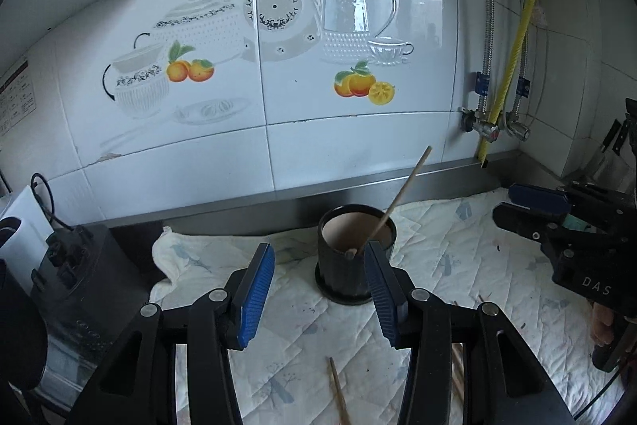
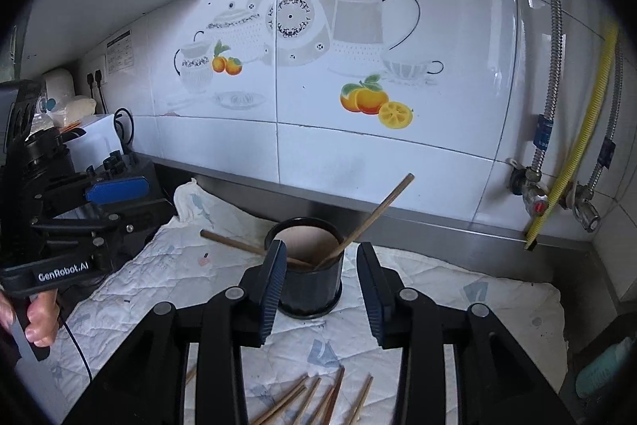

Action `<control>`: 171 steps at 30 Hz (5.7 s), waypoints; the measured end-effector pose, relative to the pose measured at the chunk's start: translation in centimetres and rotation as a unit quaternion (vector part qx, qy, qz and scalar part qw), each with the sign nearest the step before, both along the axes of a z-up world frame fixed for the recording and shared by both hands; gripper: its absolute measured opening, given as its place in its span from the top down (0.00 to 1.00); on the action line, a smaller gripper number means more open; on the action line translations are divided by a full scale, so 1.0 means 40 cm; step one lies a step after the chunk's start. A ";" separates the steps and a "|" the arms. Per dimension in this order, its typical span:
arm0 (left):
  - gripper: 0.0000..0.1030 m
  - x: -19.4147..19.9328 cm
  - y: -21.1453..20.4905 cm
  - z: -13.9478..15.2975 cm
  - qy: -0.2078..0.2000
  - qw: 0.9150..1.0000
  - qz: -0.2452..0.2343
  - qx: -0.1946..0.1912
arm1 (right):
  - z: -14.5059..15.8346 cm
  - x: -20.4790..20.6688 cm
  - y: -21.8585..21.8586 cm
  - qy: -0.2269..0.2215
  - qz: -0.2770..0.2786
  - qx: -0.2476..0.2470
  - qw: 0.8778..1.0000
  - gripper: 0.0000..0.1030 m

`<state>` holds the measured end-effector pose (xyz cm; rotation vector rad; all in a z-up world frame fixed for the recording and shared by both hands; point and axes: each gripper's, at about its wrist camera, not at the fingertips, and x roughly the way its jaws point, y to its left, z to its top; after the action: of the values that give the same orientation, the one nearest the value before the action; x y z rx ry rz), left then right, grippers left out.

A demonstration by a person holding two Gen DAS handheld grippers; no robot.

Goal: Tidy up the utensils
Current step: 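Open both tools to drop the chopsticks into the black cup, then return to the chopsticks and close the left tool on one chopstick, then grasp a chopstick with the right tool while the left tool holds its own, then lift both held chopsticks and carry them upright over the black cup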

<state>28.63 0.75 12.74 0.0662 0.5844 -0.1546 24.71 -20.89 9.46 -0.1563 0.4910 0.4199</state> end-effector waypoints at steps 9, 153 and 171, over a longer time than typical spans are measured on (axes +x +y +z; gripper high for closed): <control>0.51 -0.206 0.043 -0.106 0.046 0.999 0.008 -0.001 | -0.056 -0.169 -0.058 0.018 -0.007 0.001 1.000 0.61; 0.94 -0.126 -0.023 0.024 -0.064 0.995 -0.049 -0.063 | 0.016 -0.107 -0.129 -0.036 -0.024 -0.028 0.999 0.91; 0.94 0.114 -0.069 0.148 -0.104 0.991 -0.043 -0.070 | 0.119 0.026 0.007 -0.085 0.016 0.014 0.996 0.91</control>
<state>33.18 -1.99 18.68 -0.0281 0.3605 -0.2694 25.76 -20.60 14.20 -0.1715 0.3161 0.4413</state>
